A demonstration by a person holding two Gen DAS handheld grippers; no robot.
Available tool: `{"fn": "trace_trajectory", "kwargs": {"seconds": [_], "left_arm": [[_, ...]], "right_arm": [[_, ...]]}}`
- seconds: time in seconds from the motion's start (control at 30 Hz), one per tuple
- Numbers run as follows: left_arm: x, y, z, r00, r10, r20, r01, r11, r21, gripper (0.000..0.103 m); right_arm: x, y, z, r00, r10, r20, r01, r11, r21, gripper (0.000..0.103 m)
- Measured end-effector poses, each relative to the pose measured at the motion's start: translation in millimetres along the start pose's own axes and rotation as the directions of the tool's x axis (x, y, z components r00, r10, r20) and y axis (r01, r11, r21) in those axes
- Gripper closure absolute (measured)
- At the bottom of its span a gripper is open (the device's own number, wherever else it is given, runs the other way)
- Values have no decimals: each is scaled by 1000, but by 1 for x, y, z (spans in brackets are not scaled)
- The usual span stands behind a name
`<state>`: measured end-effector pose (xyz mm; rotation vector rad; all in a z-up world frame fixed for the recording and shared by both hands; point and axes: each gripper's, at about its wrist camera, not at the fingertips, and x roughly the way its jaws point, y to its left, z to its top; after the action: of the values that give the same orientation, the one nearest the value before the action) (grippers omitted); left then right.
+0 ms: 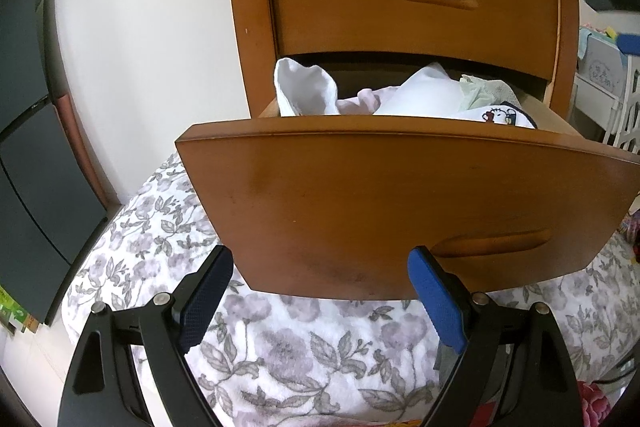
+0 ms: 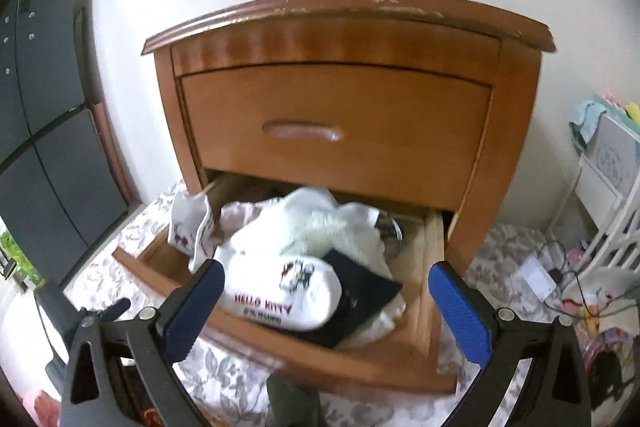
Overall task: Take underwear out of drawer
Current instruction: 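Move the right tool back into the drawer toward the white Hello Kitty sock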
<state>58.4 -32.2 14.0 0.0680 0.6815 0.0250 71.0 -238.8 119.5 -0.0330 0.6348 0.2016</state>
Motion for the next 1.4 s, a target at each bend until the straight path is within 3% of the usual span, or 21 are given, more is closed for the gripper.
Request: {"fn": "trace_trajectory", "kwargs": {"seconds": [0.17, 0.33, 0.87, 1.07, 1.2, 1.4], "left_arm": [[4, 2, 1, 1000, -11, -16, 11, 1000, -10, 13], [9, 2, 1, 999, -23, -35, 22, 1000, -17, 13], [19, 9, -1, 995, -62, -73, 57, 997, -58, 13], [21, 10, -1, 994, -69, -80, 64, 996, -62, 13], [23, 10, -1, 994, -73, -86, 67, 996, -65, 13], [24, 11, -1, 993, -76, -88, 70, 995, -68, 13]], "right_arm": [[11, -2, 15, 1000, 27, 13, -27, 1000, -6, 0], [27, 0, 26, 994, 111, -10, -111, 994, 12, 0], [77, 4, 32, 989, 103, -104, -107, 994, -28, 0], [94, 3, 32, 983, 94, -160, -104, 993, -55, 7], [109, 4, 23, 970, 86, -225, -103, 993, -64, 12], [130, 2, 4, 928, 128, -351, -146, 989, -24, 27]]}}
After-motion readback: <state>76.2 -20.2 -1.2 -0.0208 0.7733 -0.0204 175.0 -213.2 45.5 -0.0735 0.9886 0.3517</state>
